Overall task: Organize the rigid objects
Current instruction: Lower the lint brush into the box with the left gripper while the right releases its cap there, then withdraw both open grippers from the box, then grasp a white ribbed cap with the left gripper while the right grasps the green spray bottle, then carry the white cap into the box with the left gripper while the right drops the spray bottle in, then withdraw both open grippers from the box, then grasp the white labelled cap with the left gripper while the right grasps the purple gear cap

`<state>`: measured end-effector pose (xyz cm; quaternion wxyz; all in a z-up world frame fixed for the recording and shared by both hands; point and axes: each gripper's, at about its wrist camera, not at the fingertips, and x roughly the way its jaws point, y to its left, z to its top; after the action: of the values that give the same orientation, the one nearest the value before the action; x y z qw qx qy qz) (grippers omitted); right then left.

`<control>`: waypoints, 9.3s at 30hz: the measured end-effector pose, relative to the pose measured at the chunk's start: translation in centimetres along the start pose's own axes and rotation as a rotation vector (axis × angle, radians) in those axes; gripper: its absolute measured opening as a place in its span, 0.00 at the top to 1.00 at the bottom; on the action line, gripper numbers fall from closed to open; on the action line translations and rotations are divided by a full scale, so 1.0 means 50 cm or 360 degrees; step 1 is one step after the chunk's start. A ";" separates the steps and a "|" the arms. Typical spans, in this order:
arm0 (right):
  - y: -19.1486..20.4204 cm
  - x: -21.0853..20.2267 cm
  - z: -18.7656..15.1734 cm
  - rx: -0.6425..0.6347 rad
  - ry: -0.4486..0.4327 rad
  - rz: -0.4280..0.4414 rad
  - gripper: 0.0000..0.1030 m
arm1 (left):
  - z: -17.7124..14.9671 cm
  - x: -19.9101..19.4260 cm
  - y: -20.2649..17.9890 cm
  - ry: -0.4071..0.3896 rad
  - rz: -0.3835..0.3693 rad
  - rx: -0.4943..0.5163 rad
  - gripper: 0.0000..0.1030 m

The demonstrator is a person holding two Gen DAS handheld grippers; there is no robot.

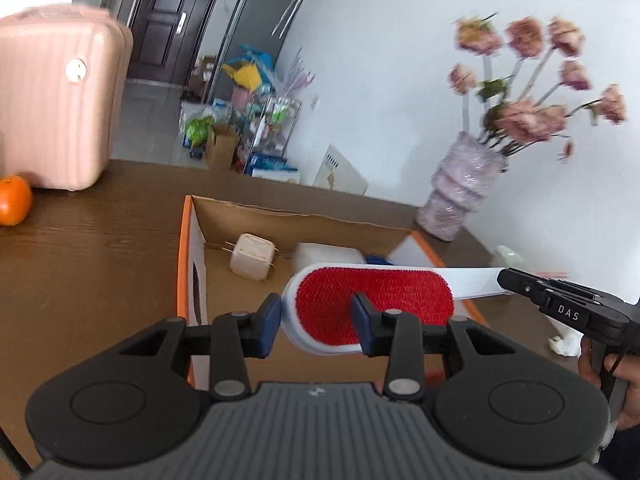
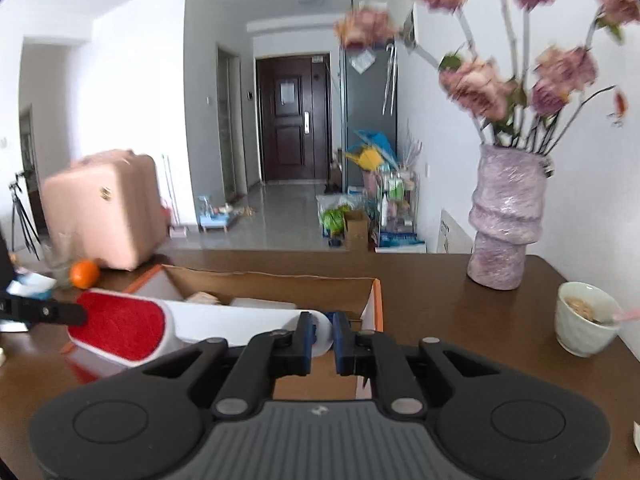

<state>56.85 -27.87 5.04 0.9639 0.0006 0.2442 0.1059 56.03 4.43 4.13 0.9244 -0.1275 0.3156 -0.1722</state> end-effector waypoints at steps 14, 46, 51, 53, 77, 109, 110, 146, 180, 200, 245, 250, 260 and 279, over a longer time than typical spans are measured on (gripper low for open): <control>0.128 0.201 -0.109 -0.0568 0.0090 -0.0247 0.93 | -0.019 0.132 0.043 0.0096 0.0194 0.0315 0.64; 0.151 -0.355 -0.244 -0.0250 -0.0092 0.0133 0.41 | -0.379 -0.425 -0.131 -0.0431 0.0519 0.0378 0.07; 0.165 -0.483 -0.313 -0.0141 -0.0180 0.0138 0.31 | -0.459 -0.503 -0.178 -0.0458 0.0514 0.0476 0.02; 0.170 -0.529 -0.340 -0.0093 -0.0184 0.0138 0.31 | -0.482 -0.522 -0.190 -0.0436 0.0504 0.0498 0.02; 0.160 -0.688 -0.445 0.0007 -0.0205 0.0081 0.22 | -0.585 -0.590 -0.253 -0.0370 0.0499 0.0443 0.00; 0.057 -0.188 -0.312 0.0242 0.0183 -0.0239 0.50 | -0.227 -0.267 0.352 -0.0129 0.1258 -0.0086 0.16; 0.056 -0.177 -0.310 0.0247 0.0192 -0.0251 0.52 | -0.223 -0.261 0.363 -0.0131 0.1280 -0.0101 0.20; 0.200 -0.502 -0.465 0.0036 0.0159 0.0200 0.71 | -0.549 -0.432 -0.217 -0.0080 0.0344 0.0269 0.61; 0.004 -0.217 -0.039 0.0147 -0.0104 0.0239 0.71 | -0.170 -0.157 -0.148 -0.0304 0.0498 0.0486 0.61; 0.065 0.167 -0.014 -0.0157 0.0302 -0.0235 0.36 | -0.078 0.097 -0.033 -0.0111 0.0577 0.0381 0.38; 0.160 -0.612 -0.489 -0.0137 -0.0169 0.0204 0.09 | -0.600 -0.472 -0.289 -0.0340 0.0583 0.0455 0.02; 0.148 -0.606 -0.487 -0.0077 -0.0141 0.0124 0.09 | -0.584 -0.445 -0.292 -0.0317 0.0583 0.0475 0.02; 0.116 -0.538 -0.478 0.0004 -0.0052 0.0048 0.09 | -0.552 -0.371 -0.249 -0.0195 0.0578 0.0389 0.02; 0.042 -0.165 -0.292 -0.0111 0.0179 -0.0005 0.25 | -0.319 -0.064 -0.147 0.0068 0.0508 0.0286 0.27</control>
<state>42.46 -28.23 -3.84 0.9483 -0.0394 0.2941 0.1127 41.91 -3.01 -3.85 0.9407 0.0111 0.3347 -0.0534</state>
